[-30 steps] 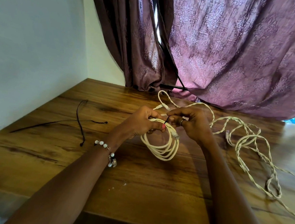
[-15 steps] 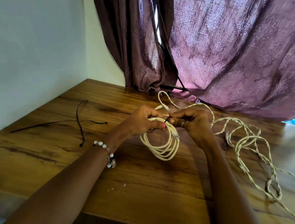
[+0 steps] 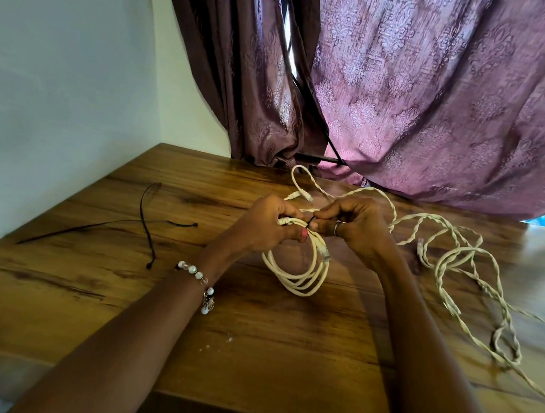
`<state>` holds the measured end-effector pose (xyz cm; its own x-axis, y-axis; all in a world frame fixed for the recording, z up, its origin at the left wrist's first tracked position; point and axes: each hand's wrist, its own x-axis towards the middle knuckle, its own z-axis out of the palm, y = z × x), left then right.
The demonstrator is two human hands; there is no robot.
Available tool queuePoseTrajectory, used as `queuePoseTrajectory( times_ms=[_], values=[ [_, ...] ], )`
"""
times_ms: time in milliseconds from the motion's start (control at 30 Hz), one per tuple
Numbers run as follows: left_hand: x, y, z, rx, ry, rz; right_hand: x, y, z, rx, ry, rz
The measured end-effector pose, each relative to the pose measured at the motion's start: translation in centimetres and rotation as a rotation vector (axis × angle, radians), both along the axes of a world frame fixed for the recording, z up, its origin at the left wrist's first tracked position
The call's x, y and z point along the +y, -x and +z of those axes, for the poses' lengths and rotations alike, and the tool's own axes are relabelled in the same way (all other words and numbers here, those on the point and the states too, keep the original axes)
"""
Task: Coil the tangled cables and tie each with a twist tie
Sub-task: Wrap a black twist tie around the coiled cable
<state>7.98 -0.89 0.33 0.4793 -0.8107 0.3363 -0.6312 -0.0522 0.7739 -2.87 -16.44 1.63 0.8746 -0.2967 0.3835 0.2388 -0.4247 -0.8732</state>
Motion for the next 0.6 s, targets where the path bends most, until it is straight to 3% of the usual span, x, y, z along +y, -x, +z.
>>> queuePoseTrajectory(
  times_ms=[367, 600],
  values=[
    [0.08, 0.05, -0.01, 0.013, 0.012, -0.007, 0.44, -0.10, -0.03, 0.009, -0.011, -0.008],
    [0.19, 0.10, 0.07, 0.104, 0.026, -0.018, -0.19, 0.57, 0.27, 0.008, 0.118, 0.032]
  ],
)
